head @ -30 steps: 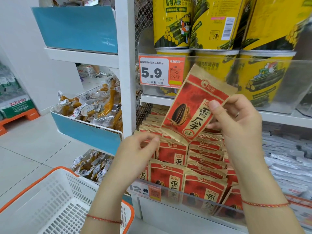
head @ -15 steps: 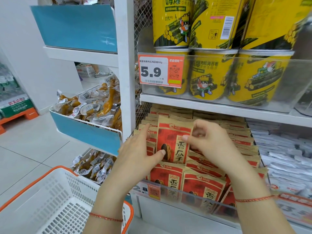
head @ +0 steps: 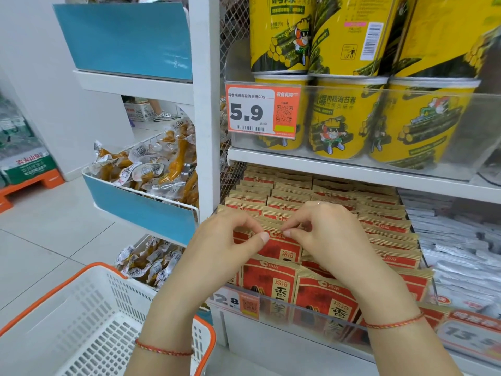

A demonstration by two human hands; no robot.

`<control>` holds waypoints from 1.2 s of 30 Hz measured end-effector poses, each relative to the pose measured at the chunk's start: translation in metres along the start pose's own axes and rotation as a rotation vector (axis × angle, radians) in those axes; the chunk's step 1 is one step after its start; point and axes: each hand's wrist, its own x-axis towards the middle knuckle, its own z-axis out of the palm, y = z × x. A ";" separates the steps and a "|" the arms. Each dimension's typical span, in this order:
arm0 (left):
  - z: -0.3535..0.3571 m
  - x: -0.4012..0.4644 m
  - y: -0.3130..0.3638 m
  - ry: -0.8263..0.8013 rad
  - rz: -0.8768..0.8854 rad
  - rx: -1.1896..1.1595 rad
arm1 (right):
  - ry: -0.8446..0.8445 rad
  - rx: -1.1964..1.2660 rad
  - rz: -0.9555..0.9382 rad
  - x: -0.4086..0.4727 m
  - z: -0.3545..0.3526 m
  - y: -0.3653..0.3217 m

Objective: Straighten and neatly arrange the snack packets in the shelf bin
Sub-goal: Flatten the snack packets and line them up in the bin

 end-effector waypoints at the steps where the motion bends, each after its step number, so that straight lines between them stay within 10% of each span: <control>1: 0.000 0.000 0.000 -0.023 0.007 0.014 | 0.012 0.005 0.000 0.001 0.001 -0.001; 21: 0.006 0.004 -0.003 -0.092 0.090 0.309 | -0.010 0.094 -0.047 0.001 0.005 0.007; 26: 0.003 0.003 0.004 0.168 0.168 0.024 | 0.107 0.581 -0.046 -0.005 -0.009 0.006; 36: -0.007 -0.001 0.011 0.543 0.250 -0.478 | -0.254 0.796 -0.166 -0.007 -0.018 0.002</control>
